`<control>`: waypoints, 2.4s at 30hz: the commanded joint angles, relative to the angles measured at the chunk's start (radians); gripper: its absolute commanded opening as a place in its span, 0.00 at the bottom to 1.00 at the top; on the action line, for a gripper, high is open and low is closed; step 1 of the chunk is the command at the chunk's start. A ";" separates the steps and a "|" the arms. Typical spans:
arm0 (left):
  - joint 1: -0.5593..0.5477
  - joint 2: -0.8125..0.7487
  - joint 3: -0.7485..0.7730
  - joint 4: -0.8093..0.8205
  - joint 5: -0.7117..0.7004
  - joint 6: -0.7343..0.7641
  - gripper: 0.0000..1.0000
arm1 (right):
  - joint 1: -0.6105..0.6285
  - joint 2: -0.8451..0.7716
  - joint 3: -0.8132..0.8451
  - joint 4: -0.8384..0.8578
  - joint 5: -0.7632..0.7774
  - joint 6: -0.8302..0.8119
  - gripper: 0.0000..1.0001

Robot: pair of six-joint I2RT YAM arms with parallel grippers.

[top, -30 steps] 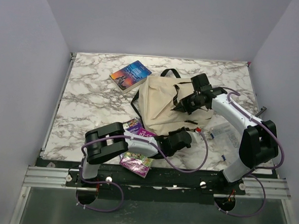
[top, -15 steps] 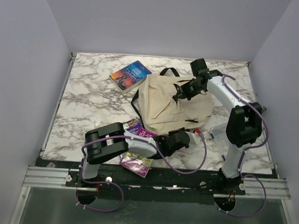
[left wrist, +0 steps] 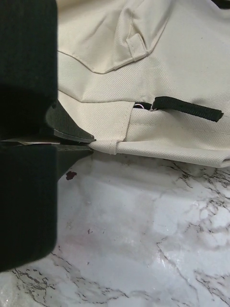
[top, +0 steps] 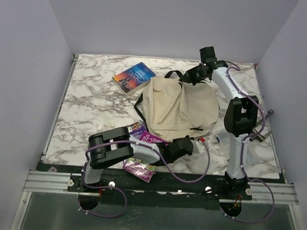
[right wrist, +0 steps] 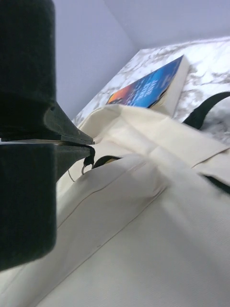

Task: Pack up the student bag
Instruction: Zip the student bag at the center of the board, then adjust the student bag at the center of the board.

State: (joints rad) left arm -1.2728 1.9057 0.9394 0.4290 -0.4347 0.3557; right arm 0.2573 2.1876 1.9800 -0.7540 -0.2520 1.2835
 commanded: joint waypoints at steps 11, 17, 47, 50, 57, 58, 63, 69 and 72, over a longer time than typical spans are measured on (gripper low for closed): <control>-0.068 0.040 -0.027 0.011 0.239 -0.069 0.00 | -0.059 0.375 0.398 0.416 -0.068 0.029 0.01; -0.064 0.035 -0.017 0.005 0.247 -0.073 0.00 | -0.069 0.353 0.497 0.318 -0.014 -0.247 0.01; 0.443 -0.450 0.379 -0.668 1.057 -0.705 0.79 | -0.276 -0.490 -0.747 0.186 0.129 -0.896 1.00; 0.512 -0.489 0.348 -0.687 1.078 -0.693 0.79 | -0.281 -0.479 -0.776 0.200 0.119 -0.895 1.00; 0.601 -0.507 0.297 -0.686 1.077 -0.715 0.79 | -0.282 -0.451 -0.809 0.273 -0.081 -0.856 0.81; 0.604 -0.515 0.297 -0.687 1.071 -0.708 0.79 | -0.283 -0.442 -0.806 0.276 -0.072 -0.847 0.73; 0.614 -0.546 0.283 -0.693 1.034 -0.681 0.79 | -0.297 -0.418 -0.780 0.288 -0.033 -0.785 0.15; 0.617 -0.547 0.283 -0.703 1.013 -0.664 0.79 | -0.417 -0.428 -0.698 0.291 -0.088 -0.647 0.01; 0.617 -0.544 0.283 -0.705 1.013 -0.663 0.79 | -0.506 -0.440 -0.650 0.293 -0.108 -0.551 0.00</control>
State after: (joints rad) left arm -0.6609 1.3781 1.2339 -0.2657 0.5884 -0.3275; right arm -0.1261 1.7584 1.2404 -0.5014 -0.3264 0.5804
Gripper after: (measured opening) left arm 0.789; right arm 0.012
